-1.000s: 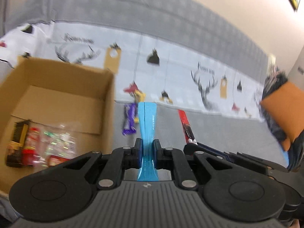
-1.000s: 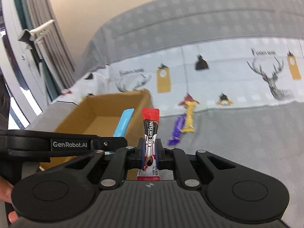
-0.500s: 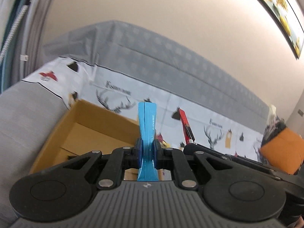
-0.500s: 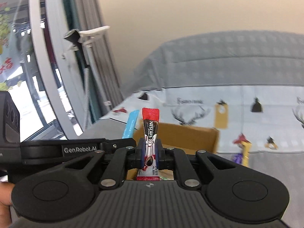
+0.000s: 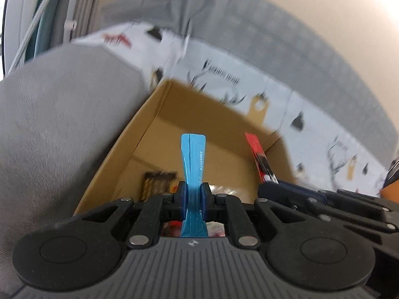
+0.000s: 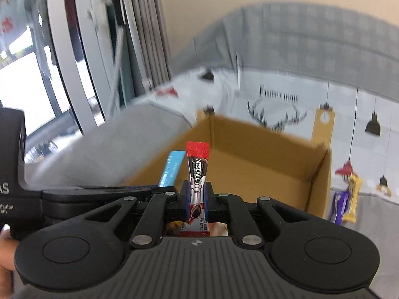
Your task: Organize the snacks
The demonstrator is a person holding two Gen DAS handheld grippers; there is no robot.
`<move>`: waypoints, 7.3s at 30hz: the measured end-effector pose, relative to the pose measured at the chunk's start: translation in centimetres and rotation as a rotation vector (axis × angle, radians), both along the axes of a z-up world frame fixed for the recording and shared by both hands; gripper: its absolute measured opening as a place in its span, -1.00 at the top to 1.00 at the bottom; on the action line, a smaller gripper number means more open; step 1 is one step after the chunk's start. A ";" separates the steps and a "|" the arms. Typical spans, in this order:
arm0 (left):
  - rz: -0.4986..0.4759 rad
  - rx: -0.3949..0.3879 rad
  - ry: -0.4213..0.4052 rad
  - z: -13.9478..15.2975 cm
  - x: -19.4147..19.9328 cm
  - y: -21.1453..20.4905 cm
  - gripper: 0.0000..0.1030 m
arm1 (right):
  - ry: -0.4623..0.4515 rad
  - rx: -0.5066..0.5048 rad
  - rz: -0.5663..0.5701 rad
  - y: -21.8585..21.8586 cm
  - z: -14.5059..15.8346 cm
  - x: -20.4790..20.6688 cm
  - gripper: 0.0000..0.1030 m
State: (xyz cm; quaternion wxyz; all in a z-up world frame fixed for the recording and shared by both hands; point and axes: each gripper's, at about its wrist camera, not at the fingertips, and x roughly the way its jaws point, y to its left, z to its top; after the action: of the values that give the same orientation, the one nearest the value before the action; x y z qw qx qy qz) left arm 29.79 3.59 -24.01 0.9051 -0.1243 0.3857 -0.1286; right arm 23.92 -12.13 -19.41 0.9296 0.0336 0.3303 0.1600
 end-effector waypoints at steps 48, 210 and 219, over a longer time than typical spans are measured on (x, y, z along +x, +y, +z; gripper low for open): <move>-0.155 0.288 -0.083 1.4 -3.6 -26.2 -0.99 | -0.095 0.349 -0.491 -28.1 -9.1 -10.2 -0.83; -0.070 0.106 -0.075 13.6 -11.7 -0.5 -1.00 | 0.074 0.124 -0.228 -4.1 6.8 -7.6 -0.99; -0.045 0.217 -0.094 21.1 -23.0 -2.5 -1.00 | 0.044 0.129 -0.260 -4.0 15.9 -18.1 -0.99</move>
State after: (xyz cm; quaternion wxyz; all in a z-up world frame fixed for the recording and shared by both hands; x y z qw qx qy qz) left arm 6.77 1.05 -2.86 0.9273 -0.0108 0.3570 -0.1124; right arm 5.82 -16.17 -3.52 0.9310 0.1390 0.3325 0.0585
